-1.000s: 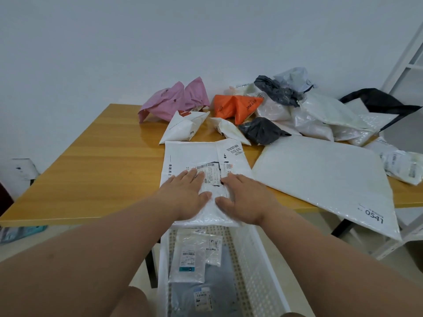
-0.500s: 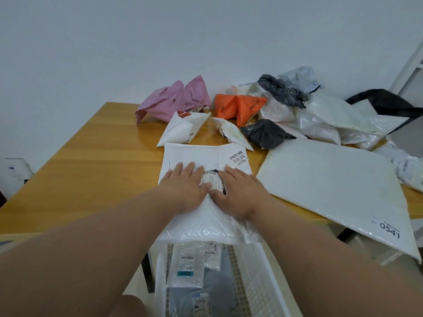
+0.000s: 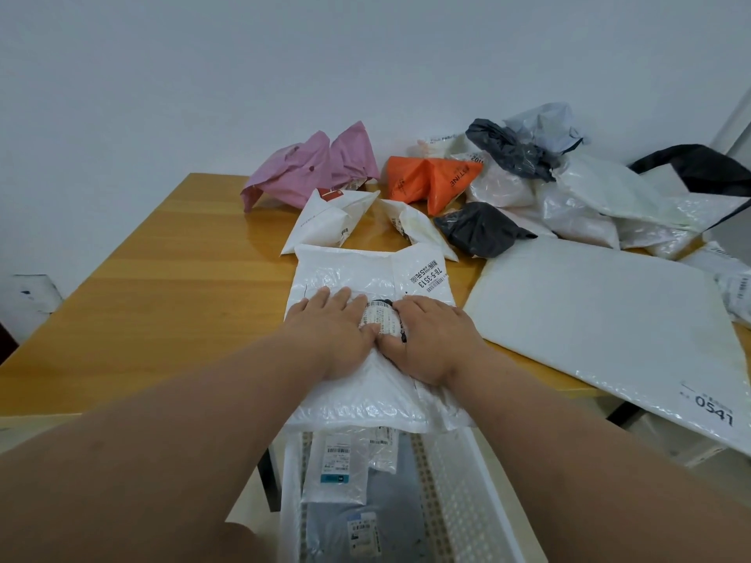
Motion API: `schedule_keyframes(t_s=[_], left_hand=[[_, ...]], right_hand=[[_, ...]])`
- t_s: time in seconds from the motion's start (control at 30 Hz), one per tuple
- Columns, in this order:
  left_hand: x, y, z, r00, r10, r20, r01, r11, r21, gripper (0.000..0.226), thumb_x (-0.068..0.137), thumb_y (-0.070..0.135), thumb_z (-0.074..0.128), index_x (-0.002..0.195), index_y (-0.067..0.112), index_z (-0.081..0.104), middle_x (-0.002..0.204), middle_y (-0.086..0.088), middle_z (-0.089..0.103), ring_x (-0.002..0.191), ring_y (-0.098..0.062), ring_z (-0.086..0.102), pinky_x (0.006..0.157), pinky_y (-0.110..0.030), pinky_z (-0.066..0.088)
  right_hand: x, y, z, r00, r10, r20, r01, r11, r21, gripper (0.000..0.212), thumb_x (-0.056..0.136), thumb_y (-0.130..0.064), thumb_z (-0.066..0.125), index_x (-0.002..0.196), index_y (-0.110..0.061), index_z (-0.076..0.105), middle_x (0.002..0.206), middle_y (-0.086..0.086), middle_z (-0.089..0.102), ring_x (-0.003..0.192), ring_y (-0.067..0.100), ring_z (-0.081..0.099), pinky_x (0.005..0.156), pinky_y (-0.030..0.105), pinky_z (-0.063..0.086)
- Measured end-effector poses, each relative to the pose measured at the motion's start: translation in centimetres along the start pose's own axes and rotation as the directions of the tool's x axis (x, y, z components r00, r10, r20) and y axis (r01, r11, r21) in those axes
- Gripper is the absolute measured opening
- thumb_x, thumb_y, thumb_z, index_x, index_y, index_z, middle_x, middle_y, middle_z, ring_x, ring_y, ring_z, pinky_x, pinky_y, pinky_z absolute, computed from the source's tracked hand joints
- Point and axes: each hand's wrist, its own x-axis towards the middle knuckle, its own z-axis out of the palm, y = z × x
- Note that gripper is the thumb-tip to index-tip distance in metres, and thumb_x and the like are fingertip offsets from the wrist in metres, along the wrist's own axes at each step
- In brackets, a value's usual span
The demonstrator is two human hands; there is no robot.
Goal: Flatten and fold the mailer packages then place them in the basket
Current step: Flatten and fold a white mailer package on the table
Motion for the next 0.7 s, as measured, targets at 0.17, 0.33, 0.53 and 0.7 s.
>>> schedule_keyframes(t_s=[0.17, 0.33, 0.53, 0.7], left_hand=[[0.3, -0.2, -0.9, 1.0, 0.002, 0.02, -0.003, 0.999, 0.049, 0.063, 0.1, 0.059, 0.018, 0.156, 0.031, 0.01, 0.164, 0.003, 0.007, 0.15, -0.025, 0.005, 0.118, -0.048, 0.012], [2.2, -0.7, -2.1, 1.0, -0.025, 0.006, 0.025, 0.999, 0.034, 0.059, 0.101, 0.051, 0.017, 0.154, 0.023, 0.02, 0.157, -0.005, 0.026, 0.141, -0.03, 0.027, 0.113, -0.05, 0.027], [3.7, -0.6, -2.8, 0.999, -0.02, -0.047, 0.028, 0.984, 0.174, 0.051, 0.103, 0.045, 0.019, 0.149, 0.026, 0.032, 0.146, -0.007, 0.036, 0.13, -0.03, 0.036, 0.104, -0.046, 0.034], [4.2, -1.0, -2.8, 0.997, 0.026, -0.072, -0.013, 0.984, 0.176, 0.048, 0.102, 0.045, 0.024, 0.144, 0.028, 0.04, 0.149, -0.01, 0.031, 0.137, -0.031, 0.025, 0.113, -0.048, 0.023]], right_hand=[[0.8, -0.1, -1.3, 0.998, 0.042, 0.053, -0.044, 0.998, 0.033, 0.053, 0.094, -0.052, 0.035, 0.137, -0.023, 0.044, 0.139, 0.001, 0.048, 0.126, 0.022, 0.045, 0.103, 0.042, 0.034], [2.5, 0.1, -1.6, 0.998, 0.044, 0.033, -0.046, 0.997, 0.061, 0.038, 0.102, -0.036, 0.028, 0.132, -0.02, 0.044, 0.131, 0.004, 0.051, 0.122, 0.026, 0.046, 0.099, 0.043, 0.04], [3.6, 0.0, -2.6, 0.992, 0.036, 0.121, -0.023, 0.994, -0.105, 0.048, 0.101, -0.05, 0.03, 0.142, -0.028, 0.041, 0.138, 0.006, 0.04, 0.128, 0.029, 0.036, 0.106, 0.046, 0.036], [3.9, 0.4, -2.2, 0.996, 0.014, 0.084, 0.001, 0.985, -0.17, 0.056, 0.097, -0.055, 0.029, 0.146, -0.029, 0.037, 0.16, 0.003, 0.017, 0.146, 0.029, 0.012, 0.117, 0.051, 0.018]])
